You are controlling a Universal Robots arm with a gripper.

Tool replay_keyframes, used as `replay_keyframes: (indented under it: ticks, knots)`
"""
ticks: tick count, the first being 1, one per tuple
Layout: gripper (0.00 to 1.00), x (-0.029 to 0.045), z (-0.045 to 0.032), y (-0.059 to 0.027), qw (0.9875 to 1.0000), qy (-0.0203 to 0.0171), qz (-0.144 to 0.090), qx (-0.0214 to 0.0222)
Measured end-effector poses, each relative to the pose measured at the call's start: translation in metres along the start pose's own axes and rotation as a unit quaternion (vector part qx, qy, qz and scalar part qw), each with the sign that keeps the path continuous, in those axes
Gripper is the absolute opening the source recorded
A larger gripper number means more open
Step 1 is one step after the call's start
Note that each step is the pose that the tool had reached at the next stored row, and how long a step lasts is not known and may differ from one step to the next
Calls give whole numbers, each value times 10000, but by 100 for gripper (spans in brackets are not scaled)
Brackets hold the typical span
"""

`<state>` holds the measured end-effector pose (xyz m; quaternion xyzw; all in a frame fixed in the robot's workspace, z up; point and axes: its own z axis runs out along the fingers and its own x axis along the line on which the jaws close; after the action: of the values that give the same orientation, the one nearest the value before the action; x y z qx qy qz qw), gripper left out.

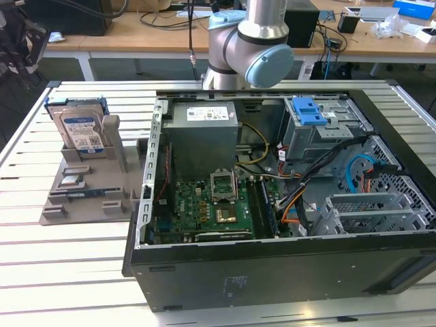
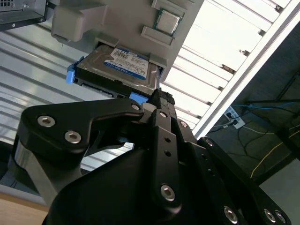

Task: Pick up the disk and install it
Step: 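Pick up the disk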

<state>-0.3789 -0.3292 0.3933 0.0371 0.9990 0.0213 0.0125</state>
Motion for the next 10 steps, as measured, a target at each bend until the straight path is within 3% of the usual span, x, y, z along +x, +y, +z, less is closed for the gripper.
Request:
replay_keyframes:
  ticks: [4,7,9,10]
  knots:
    - [11,0,0,0,9993,17,-383,-9]
    - [11,0,0,0,9978,29,-659,-15]
    - [11,0,0,0,9954,42,-960,-22]
    - [11,0,0,0,9919,55,-1269,-30]
